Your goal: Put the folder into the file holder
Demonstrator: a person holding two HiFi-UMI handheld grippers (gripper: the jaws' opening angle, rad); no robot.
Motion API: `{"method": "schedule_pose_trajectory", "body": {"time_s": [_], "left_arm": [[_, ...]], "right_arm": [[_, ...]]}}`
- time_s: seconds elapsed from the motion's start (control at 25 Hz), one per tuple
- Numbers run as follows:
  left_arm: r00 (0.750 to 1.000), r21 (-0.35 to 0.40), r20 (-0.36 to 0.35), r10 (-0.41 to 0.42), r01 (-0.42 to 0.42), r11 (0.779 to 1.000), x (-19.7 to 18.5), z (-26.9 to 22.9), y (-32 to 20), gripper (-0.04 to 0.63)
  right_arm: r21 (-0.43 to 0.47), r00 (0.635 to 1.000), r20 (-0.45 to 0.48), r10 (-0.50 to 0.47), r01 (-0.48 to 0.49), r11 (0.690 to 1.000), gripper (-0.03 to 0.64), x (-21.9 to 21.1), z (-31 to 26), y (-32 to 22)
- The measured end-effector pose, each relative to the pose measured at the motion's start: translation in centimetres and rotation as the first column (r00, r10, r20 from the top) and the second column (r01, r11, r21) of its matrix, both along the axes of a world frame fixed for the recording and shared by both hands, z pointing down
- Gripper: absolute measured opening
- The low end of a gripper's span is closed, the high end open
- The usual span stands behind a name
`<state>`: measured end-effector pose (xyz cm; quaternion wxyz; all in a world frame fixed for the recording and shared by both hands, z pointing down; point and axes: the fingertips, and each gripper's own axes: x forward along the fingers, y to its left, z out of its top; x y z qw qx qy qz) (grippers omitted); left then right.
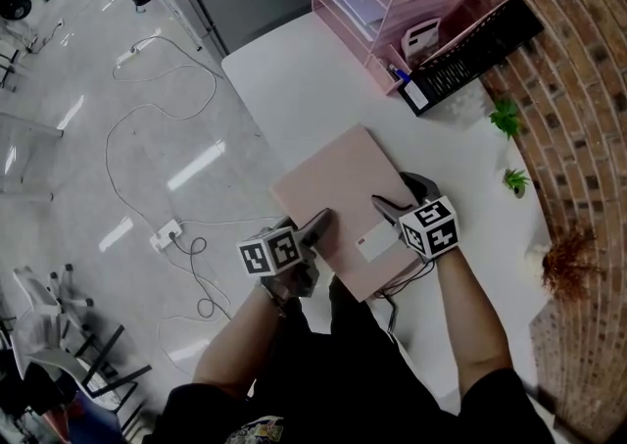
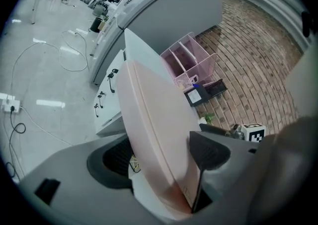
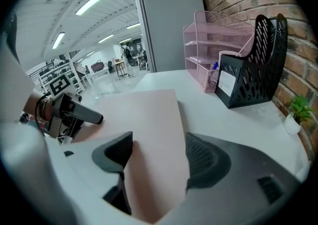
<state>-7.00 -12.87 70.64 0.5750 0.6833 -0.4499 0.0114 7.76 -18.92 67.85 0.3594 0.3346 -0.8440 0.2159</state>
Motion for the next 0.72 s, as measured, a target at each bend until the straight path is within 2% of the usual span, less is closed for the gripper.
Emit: {"method": "schedule_pose_trajectory", "body": {"time_s": [0.12, 0.2, 0.32, 0.44, 0.72], "left_arm": [[1.000, 0.002, -0.003, -0.024, 0.024, 1.000, -0.6, -0.6, 0.1, 0.354], [0.999, 0.017, -0.005, -0.045, 0.045, 0.999, -1.1, -1.4, -0.2, 0.325], [0.998, 0.060, -0.003, -0.063, 0.063, 0.996, -1.8, -3.2, -0.9, 0.297], [0.997, 0.103, -0.010, -0.073, 0.073, 0.992, -2.2, -4.9, -1.8, 0.270], [0.996, 0.161, -0.040, -0.080, 0.086, 0.983, -2.6, -8.2, -3.1, 0.230]], "right_arm": [[0.009, 1.000, 0.007, 0.000, 0.000, 1.000, 0.341, -0.3, -0.1, 0.0], [0.019, 1.000, 0.025, 0.011, -0.011, 1.000, 0.341, -0.5, -0.3, -0.1], [0.039, 0.997, 0.066, 0.031, -0.033, 0.999, 0.333, -0.7, -0.9, -0.2], [0.057, 0.992, 0.115, 0.049, -0.056, 0.997, 0.296, -0.9, -1.4, -0.3], [0.005, 0.966, 0.223, 0.133, -0.137, 0.991, 0.282, -0.9, -2.1, -0.1]]}}
